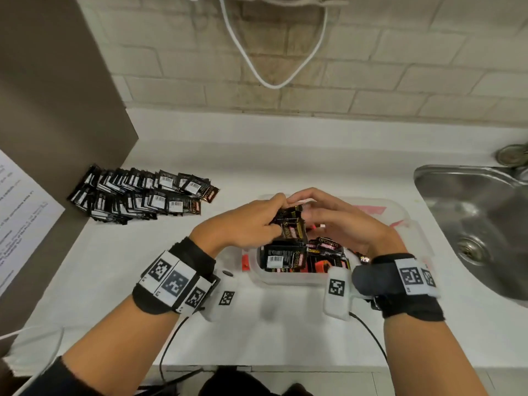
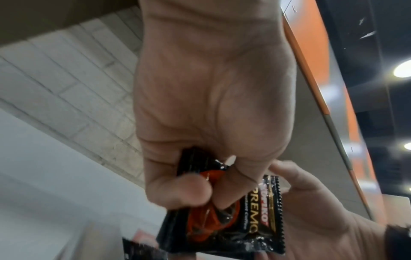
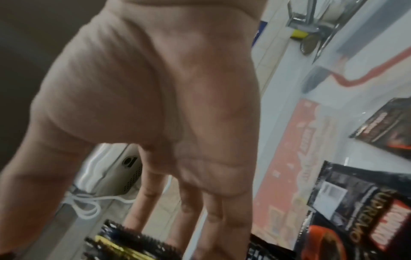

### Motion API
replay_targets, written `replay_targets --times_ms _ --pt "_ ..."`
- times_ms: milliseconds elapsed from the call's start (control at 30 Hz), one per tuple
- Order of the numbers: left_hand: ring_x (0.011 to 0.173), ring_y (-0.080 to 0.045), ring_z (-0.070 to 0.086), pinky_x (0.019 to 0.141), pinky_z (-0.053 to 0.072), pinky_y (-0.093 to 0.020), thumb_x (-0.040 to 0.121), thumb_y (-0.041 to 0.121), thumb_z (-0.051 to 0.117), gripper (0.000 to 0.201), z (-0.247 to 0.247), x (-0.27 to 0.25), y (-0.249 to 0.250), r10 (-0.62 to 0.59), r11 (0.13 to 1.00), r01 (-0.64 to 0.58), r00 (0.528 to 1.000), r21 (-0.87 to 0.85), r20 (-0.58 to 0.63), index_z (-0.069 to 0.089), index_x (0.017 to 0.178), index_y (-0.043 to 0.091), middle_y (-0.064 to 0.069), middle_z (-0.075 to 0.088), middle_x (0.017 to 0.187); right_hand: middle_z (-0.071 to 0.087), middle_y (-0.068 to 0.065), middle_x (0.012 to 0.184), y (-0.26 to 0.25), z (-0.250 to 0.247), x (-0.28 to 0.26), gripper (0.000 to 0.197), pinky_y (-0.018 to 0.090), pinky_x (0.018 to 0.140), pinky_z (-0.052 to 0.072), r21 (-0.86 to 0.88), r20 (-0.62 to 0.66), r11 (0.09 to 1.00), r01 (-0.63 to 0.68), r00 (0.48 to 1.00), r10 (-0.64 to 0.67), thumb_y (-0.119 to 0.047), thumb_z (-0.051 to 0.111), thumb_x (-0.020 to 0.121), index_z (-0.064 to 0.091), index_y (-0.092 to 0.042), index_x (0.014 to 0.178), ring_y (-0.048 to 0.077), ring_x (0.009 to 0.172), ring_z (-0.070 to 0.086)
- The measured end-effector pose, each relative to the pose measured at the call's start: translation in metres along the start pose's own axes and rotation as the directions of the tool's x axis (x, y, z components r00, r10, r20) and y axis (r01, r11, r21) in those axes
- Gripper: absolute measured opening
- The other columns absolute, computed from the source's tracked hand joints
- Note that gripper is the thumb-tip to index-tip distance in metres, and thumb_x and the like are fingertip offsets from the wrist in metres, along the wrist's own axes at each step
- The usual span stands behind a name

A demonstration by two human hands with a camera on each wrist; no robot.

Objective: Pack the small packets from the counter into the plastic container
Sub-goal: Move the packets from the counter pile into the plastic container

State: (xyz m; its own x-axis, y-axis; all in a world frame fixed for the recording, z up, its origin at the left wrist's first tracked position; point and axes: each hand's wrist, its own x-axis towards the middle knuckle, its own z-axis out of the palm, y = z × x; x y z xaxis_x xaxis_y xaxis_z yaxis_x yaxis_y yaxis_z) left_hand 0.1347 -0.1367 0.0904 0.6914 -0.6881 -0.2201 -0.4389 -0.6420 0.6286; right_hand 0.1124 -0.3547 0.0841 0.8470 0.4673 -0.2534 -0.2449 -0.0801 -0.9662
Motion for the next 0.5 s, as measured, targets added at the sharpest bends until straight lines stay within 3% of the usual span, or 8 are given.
replay_targets --times_ms 67,167,233,300,367,433,500 --pt "0.077 -0.02 0.054 0.06 0.041 -0.034 0.096 0.015 0.05 0.023 0.011 0.003 0.004 -0.022 0.999 0.022 0.999 0.029 0.028 0.034 0.11 0.024 -0.007 0.056 0.092 0.062 0.007 0.1 0.01 -0.004 -0.007 0.048 0.035 0.084 0.054 -0.018 0.022 1.0 -0.023 0.999 0.023 -0.019 0.078 0.078 0.06 -0.016 0.123 0.019 0.088 0.065" --pt "0.073 -0.021 0.051 0.059 0.039 -0.038 0.094 0.013 0.052 0.026 0.023 0.006 0.007 -0.016 0.997 0.012 0.998 0.074 0.058 0.031 0.104 0.024 -0.013 0.055 0.09 0.056 0.028 0.122 0.024 -0.007 -0.011 0.047 0.046 0.092 0.053 -0.12 0.001 0.992 -0.035 0.999 0.035 -0.012 0.085 0.072 0.064 -0.013 0.113 0.024 0.082 0.065" --pt "0.075 -0.026 0.053 0.063 0.045 -0.046 0.091 0.012 0.054 0.028 0.029 0.007 0.008 -0.022 0.993 0.013 0.997 0.118 0.078 0.031 0.102 0.023 -0.017 0.057 0.09 0.054 0.032 0.121 0.029 -0.007 -0.012 0.044 0.05 0.093 0.049 -0.132 -0.022 0.99 -0.055 0.998 0.053 -0.013 0.085 0.07 0.065 -0.011 0.109 0.028 0.083 0.062" --pt "0.083 -0.027 0.051 0.069 0.048 -0.049 0.088 0.013 0.055 0.027 0.035 0.006 0.009 -0.023 0.984 0.009 0.997 0.178 0.074 0.033 0.102 0.021 -0.007 0.053 0.088 0.06 0.024 0.101 0.032 -0.008 -0.013 0.037 0.049 0.085 0.048 -0.148 -0.051 0.986 -0.077 0.996 0.07 -0.012 0.083 0.069 0.067 -0.011 0.102 0.027 0.08 0.059" --pt "0.089 -0.02 0.043 0.074 0.047 -0.044 0.085 0.015 0.056 0.027 0.04 0.005 0.008 -0.013 0.972 -0.002 0.998 0.236 0.063 0.035 0.099 0.023 0.009 0.043 0.086 0.062 0.009 0.088 0.035 -0.009 -0.013 0.028 0.041 0.077 0.046 -0.195 -0.048 0.976 -0.096 0.995 0.089 -0.006 0.082 0.072 0.069 -0.011 0.096 0.017 0.072 0.059" --pt "0.092 -0.017 0.04 0.078 0.045 -0.04 0.086 0.017 0.057 0.025 0.046 0.005 0.008 -0.014 0.958 -0.008 0.997 0.285 0.074 0.037 0.098 0.025 0.01 0.038 0.089 0.061 0.008 0.085 0.039 -0.009 -0.012 0.026 0.036 0.074 0.047 -0.242 -0.029 0.962 -0.128 0.992 0.125 0.0 0.08 0.075 0.068 -0.008 0.096 0.009 0.067 0.059" --pt "0.094 -0.016 0.041 0.081 0.045 -0.038 0.087 0.018 0.058 0.021 0.05 0.005 0.007 -0.021 0.95 -0.01 0.995 0.312 0.095 0.042 0.101 0.024 0.007 0.042 0.096 0.059 0.01 0.087 0.041 -0.008 -0.012 0.027 0.031 0.072 0.05 -0.27 -0.024 0.948 -0.17 0.985 0.17 0.003 0.08 0.075 0.068 -0.006 0.098 0.009 0.066 0.059"
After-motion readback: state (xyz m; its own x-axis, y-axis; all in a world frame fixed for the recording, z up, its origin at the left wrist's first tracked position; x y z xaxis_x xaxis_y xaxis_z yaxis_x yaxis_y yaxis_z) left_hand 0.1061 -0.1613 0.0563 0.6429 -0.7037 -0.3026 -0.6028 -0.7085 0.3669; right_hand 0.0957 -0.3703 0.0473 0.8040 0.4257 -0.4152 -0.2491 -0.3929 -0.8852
